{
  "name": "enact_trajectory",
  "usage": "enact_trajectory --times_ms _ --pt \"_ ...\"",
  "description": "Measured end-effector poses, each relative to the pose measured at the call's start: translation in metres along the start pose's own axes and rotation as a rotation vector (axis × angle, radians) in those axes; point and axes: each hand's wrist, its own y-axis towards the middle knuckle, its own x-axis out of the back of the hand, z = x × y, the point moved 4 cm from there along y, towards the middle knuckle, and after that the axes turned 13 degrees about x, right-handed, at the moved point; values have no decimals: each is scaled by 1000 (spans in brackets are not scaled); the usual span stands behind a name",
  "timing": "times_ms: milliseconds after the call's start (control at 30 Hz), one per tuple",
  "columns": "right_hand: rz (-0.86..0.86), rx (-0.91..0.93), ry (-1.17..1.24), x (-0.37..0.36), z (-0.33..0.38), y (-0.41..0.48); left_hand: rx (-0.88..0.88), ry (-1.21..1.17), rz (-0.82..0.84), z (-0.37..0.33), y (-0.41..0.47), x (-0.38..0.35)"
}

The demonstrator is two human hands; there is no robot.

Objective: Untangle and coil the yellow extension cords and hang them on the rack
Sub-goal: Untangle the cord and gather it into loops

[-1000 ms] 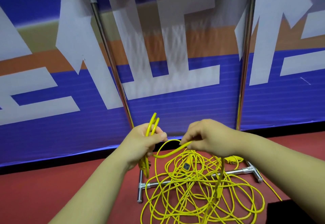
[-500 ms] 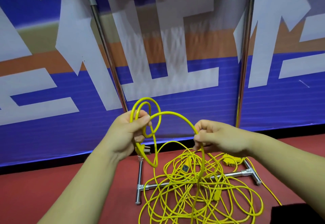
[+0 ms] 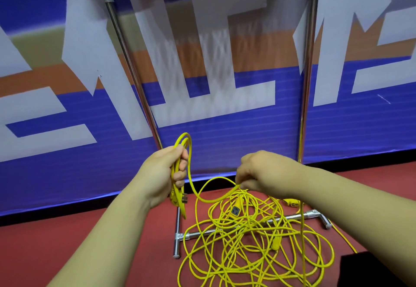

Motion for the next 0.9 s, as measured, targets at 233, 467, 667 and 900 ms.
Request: enact_trajectory --times_ms 233,467,667,900 --pt "23 168 117 4 29 5 -30 -51 91 0 -4 -12" --pt "-215 148 321 16 25 4 -1 204 28 13 -2 -28" --pt "-447 52 416 23 19 -1 11 392 62 17 -9 -45" --pt "-331 -128 961 5 -3 -9 -22 45 32 1 -9 -40"
